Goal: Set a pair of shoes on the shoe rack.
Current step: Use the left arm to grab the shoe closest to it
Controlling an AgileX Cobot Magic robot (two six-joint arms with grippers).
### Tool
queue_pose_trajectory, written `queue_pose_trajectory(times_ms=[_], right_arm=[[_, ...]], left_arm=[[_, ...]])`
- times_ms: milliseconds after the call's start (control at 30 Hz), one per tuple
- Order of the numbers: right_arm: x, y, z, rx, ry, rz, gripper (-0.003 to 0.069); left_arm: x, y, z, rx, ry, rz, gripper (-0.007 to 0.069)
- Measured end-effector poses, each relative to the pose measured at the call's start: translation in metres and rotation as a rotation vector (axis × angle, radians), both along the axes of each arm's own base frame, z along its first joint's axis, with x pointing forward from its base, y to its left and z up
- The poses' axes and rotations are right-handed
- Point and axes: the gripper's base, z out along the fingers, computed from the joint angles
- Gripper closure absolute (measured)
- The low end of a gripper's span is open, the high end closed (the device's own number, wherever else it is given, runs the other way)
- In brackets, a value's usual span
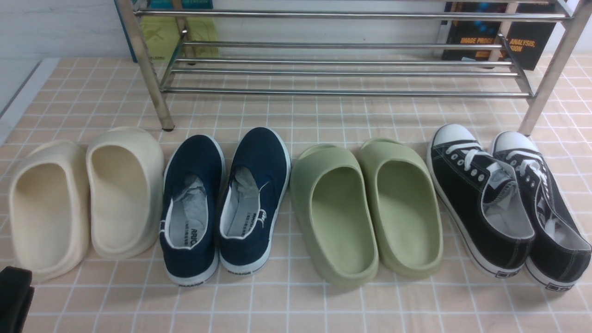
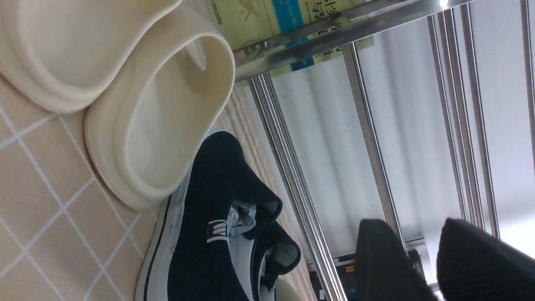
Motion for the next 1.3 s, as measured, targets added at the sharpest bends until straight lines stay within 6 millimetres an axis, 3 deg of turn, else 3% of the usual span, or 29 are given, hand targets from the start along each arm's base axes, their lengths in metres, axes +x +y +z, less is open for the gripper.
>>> queue_pose_trajectory(times_ms=[200,233,333,367,500,633,733,1033,1300], right_arm=[[0.000,0.000,0.000,0.000,0.000,0.000,0.0420],[0.000,0.000,0.000,0.000,0.000,0.000,0.0420],[0.000,0.000,0.000,0.000,0.000,0.000,0.0420],[0.000,0.000,0.000,0.000,0.000,0.000,0.0420],[0.000,0.000,0.000,0.000,0.000,0.000,0.0420],[0.000,0.000,0.000,0.000,0.000,0.000,0.0420],[0.000,0.000,0.000,0.000,0.000,0.000,0.0420],[0.000,0.000,0.000,0.000,0.000,0.000,0.0420],[0.000,0.000,0.000,0.000,0.000,0.000,0.0420]], left_arm=[[-0.024,-0.005,0.086,0.476,-0.093,-0.019,0.0439],[-0.027,-0.005,0.101,0.585,-0.035,-0.031,0.0475],[-0.022,-0.001,0.119,0.750,0.173,-0.062,0.0545],[-0.018,0.004,0.133,0.835,0.318,-0.072,0.0592],[0.005,0.023,0.152,0.993,0.738,-0.074,0.0622],[0.041,0.040,0.158,1.122,1.051,-0.050,0.0622],[0.069,0.039,0.156,1.206,1.122,-0.096,0.0622],[0.141,-0.016,0.134,1.326,1.138,-0.437,0.0607],[0.191,-0.057,0.091,1.164,1.151,-0.702,0.0587]])
